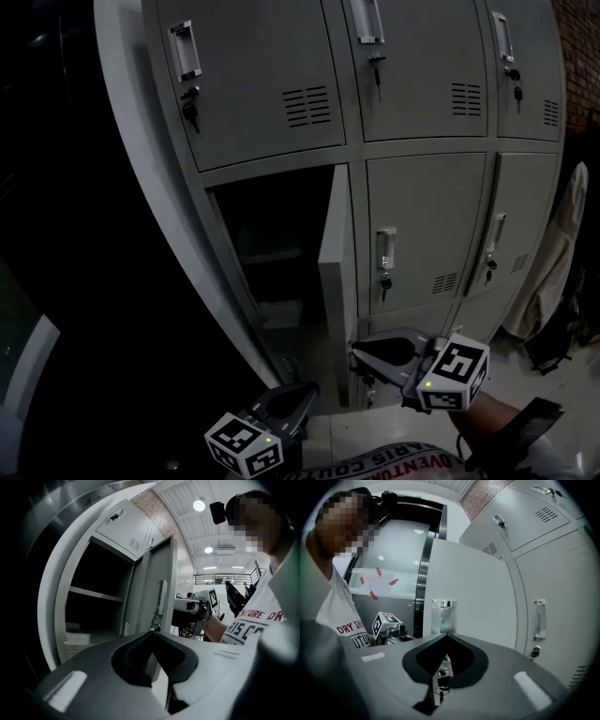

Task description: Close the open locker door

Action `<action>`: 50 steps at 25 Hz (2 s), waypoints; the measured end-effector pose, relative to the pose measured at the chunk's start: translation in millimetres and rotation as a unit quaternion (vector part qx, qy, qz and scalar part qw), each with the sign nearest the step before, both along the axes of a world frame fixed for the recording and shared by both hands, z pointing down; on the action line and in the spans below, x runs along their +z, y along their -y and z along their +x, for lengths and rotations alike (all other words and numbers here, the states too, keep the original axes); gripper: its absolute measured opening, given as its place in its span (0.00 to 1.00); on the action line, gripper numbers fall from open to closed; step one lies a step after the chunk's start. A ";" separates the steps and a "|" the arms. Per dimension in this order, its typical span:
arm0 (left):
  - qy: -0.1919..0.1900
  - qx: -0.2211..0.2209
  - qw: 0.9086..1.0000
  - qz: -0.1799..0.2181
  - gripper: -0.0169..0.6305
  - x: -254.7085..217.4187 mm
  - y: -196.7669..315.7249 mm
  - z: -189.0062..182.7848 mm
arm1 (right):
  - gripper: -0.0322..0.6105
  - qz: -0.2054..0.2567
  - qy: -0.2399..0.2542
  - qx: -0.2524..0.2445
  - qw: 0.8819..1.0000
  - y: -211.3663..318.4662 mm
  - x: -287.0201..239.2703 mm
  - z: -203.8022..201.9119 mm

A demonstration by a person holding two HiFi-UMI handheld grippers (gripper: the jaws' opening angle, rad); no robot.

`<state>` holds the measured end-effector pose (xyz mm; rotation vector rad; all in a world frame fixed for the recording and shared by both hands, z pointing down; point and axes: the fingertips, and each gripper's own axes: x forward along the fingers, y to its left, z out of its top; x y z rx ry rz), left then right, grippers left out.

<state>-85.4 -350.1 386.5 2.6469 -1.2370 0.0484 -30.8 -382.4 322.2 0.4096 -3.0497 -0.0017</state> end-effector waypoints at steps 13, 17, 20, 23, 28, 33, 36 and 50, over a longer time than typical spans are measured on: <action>0.004 -0.096 0.995 0.001 0.03 3.7 15.1 -71.4 | 0.04 0.044 -0.021 -0.104 0.993 28.8 -7.9 -119.7; 0.012 -0.112 0.994 0.001 0.03 4.5 20.8 -85.6 | 0.04 0.078 -0.044 -0.096 0.991 49.8 -4.5 -146.0; 0.010 -0.119 0.993 0.004 0.03 3.8 26.5 -94.2 | 0.04 0.076 -0.048 -0.086 0.992 71.9 -2.2 -159.3; 0.003 -0.129 0.992 0.007 0.03 4.8 30.2 -102.3 | 0.04 0.066 -0.044 -0.068 0.995 95.9 -1.3 -168.4; -0.001 -0.144 0.990 0.004 0.03 7.5 30.5 -112.7 | 0.04 0.068 -0.041 -0.020 0.997 136.0 -2.7 -174.3; -0.009 -0.151 0.988 0.006 0.03 9.4 26.8 -119.8 | 0.04 0.077 -0.045 0.015 0.996 161.6 -5.8 -178.7; -0.010 -0.156 0.988 0.007 0.03 10.2 22.0 -122.5 | 0.04 0.077 -0.050 0.021 0.996 164.6 -4.5 -181.6; -0.006 -0.141 0.990 0.007 0.03 17.7 -34.0 -114.0 | 0.04 0.057 -0.076 -0.004 0.995 82.6 22.1 -141.4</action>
